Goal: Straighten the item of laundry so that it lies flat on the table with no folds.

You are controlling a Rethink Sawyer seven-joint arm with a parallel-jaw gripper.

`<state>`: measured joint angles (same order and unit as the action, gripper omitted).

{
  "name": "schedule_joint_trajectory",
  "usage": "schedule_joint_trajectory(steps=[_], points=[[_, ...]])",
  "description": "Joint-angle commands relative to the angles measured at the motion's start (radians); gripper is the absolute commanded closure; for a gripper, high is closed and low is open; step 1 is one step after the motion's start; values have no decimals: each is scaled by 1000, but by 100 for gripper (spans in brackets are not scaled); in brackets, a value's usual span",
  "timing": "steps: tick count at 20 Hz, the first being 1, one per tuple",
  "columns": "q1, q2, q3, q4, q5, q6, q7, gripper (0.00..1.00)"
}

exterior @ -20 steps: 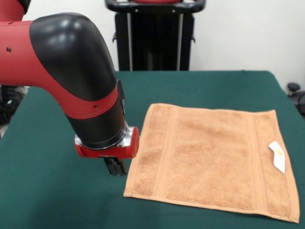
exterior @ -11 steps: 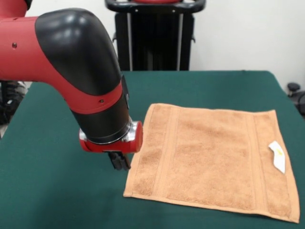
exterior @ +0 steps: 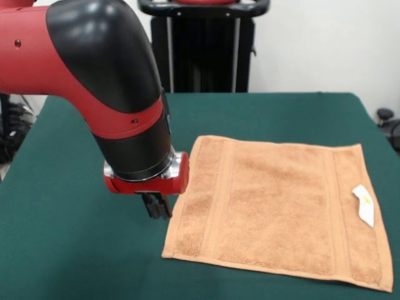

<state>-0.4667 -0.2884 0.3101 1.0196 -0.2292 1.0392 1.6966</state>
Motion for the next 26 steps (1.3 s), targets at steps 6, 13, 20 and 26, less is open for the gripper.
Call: schedule_joint_trajectory(steps=[6,13,20,26], points=[[62,-13,88,134,34,-39,-8,100],[68,-34,78,145,38,-32,4,100],[72,-42,70,154,41,-35,5,100],[78,-47,62,152,40,-30,12,100]])
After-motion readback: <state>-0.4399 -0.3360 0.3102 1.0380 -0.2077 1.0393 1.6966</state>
